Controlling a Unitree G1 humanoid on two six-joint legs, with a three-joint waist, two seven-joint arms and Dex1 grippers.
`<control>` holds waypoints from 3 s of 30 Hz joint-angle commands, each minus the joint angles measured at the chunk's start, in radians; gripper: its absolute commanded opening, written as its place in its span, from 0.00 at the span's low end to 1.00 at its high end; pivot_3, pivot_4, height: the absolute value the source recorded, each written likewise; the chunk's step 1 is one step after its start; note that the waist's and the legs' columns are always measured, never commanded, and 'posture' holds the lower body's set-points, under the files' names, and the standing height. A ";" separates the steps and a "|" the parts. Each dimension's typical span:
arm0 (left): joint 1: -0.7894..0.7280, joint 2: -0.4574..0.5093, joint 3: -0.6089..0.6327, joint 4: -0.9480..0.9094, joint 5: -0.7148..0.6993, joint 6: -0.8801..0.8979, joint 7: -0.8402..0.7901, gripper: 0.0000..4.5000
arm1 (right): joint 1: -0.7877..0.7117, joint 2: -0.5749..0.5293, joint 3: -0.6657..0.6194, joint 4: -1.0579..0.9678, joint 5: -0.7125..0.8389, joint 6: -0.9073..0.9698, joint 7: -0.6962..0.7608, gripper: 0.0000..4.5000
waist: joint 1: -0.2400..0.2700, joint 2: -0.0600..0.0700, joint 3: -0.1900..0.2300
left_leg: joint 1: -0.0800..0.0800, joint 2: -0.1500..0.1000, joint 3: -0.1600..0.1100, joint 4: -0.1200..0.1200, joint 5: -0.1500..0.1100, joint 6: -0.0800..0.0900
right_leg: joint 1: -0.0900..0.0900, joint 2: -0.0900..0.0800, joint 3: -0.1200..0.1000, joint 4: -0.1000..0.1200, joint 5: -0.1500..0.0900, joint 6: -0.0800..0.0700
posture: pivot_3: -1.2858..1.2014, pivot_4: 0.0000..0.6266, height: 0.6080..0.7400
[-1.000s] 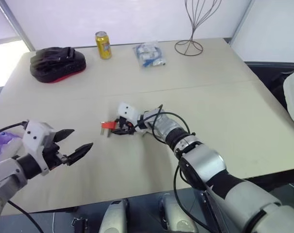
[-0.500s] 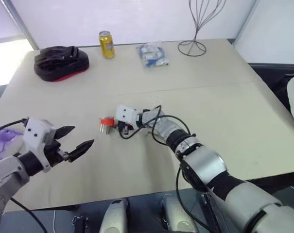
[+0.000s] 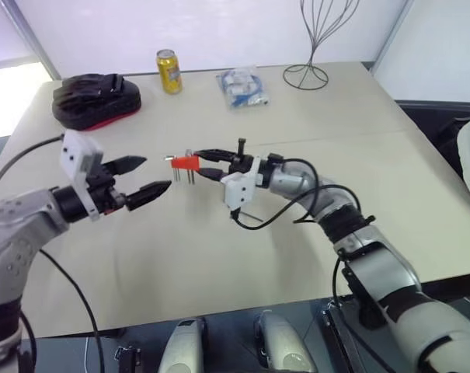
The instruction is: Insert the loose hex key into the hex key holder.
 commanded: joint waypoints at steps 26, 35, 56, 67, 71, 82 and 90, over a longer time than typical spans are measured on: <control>-0.216 -0.123 -0.078 0.084 -0.132 0.069 -0.073 1.00 | 0.025 -0.125 -0.027 -0.248 0.097 -0.026 0.026 0.22 | 0.008 0.000 0.000 | 0.000 0.000 0.000 0.004 0.000 0.000 | 0.000 0.000 0.000 0.005 0.000 0.000 | 0.52 0.24 1.00; -0.230 -0.130 -0.061 0.096 -0.177 0.080 -0.064 1.00 | 0.016 -0.137 -0.032 -0.267 0.144 -0.017 0.064 0.22 | 0.024 0.000 0.000 | 0.000 0.000 0.000 0.009 0.000 0.000 | 0.001 0.000 0.000 0.008 0.000 0.000 | 0.52 0.24 1.00; -0.201 -0.108 -0.076 0.085 -0.195 0.080 -0.085 1.00 | 0.002 -0.155 -0.039 -0.266 0.209 -0.003 0.129 0.22 | 0.026 -0.001 0.000 | 0.000 0.000 -0.001 0.011 0.000 0.001 | 0.002 0.000 0.000 0.008 0.000 0.000 | 0.52 0.24 1.00; -0.194 -0.104 -0.086 0.085 -0.183 0.076 -0.089 0.34 | 0.003 -0.153 -0.039 -0.270 0.220 0.007 0.140 0.22 | 0.026 -0.001 0.000 | 0.000 0.000 -0.001 0.011 0.000 0.001 | 0.002 0.000 0.000 0.008 0.000 0.000 | 0.52 0.24 1.00; -0.194 -0.105 -0.086 0.083 -0.180 0.077 -0.088 0.02 | 0.007 -0.152 -0.039 -0.276 0.224 0.011 0.145 0.22 | 0.026 -0.001 0.001 | 0.000 0.000 -0.001 0.011 0.000 0.001 | 0.002 0.001 0.000 0.008 0.000 0.000 | 0.52 0.24 1.00; -0.193 -0.115 -0.089 0.078 -0.177 0.075 -0.081 0.02 | 0.022 -0.154 -0.036 -0.297 0.241 0.041 0.175 0.22 | 0.026 -0.001 0.001 | 0.000 0.000 -0.001 0.011 0.000 0.001 | 0.002 0.000 0.000 0.008 0.000 0.000 | 0.52 0.24 1.00; -0.190 -0.116 -0.095 0.072 -0.169 0.070 -0.080 0.00 | 0.038 -0.156 -0.030 -0.325 0.303 0.075 0.239 0.66 | 0.026 -0.001 0.001 | 0.000 0.000 -0.001 0.011 0.000 0.001 | 0.002 0.000 0.000 0.008 0.000 0.000 | 0.52 0.24 1.00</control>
